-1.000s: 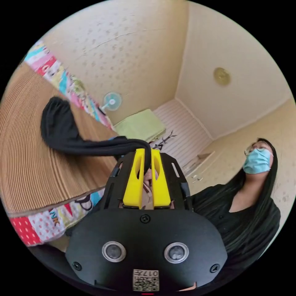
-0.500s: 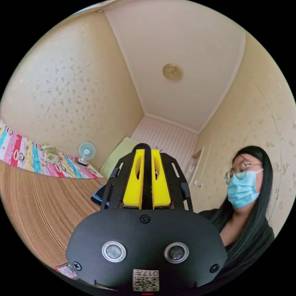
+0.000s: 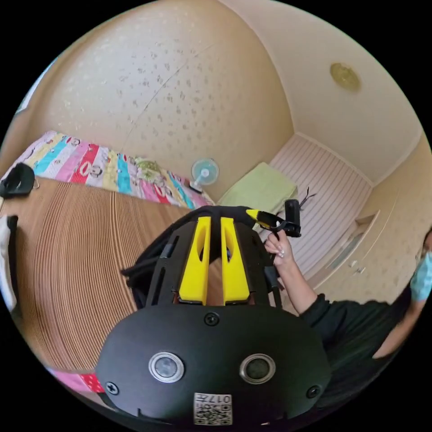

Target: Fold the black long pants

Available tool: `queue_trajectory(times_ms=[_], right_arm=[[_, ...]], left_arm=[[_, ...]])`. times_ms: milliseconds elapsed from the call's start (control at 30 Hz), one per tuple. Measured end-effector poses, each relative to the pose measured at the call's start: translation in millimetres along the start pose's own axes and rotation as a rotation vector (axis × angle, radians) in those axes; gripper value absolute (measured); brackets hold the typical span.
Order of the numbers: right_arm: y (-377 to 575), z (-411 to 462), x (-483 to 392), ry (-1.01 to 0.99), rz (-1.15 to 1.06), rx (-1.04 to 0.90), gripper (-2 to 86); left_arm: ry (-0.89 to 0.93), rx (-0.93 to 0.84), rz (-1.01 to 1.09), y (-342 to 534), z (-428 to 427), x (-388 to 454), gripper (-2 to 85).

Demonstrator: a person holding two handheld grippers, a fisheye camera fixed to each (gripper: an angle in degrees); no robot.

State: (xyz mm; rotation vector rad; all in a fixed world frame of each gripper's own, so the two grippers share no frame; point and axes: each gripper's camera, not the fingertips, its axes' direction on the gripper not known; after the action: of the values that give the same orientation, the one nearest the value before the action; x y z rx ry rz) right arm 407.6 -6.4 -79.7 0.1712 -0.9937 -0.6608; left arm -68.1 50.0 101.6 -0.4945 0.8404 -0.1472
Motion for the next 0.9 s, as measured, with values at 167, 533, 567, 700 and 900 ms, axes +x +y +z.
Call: queue_trajectory(times_ms=[167, 533, 567, 700, 900], right_arm=[[213, 51, 9, -0.07, 0.174, -0.217, 5.5], [283, 1, 70, -0.111, 0.55, 0.04, 16.3], [271, 4, 73, -0.1, 0.535, 0.041, 16.4], [209, 40, 97, 0.014, 0.531, 0.05, 19.6], [203, 100, 84, 0.062, 0.409, -0.108, 22.7]], left_arm=[[0.02, -0.256, -0.25, 197, 25, -48, 6.3], [-0.117, -0.148, -0.383, 164, -2, -121, 13.5], [-0.141, -0.139, -0.378, 154, 4, -125, 13.5], [-0.203, -0.171, -0.405, 105, 59, -167, 15.5], [-0.184, -0.266, -0.374, 123, 101, -170, 17.0]])
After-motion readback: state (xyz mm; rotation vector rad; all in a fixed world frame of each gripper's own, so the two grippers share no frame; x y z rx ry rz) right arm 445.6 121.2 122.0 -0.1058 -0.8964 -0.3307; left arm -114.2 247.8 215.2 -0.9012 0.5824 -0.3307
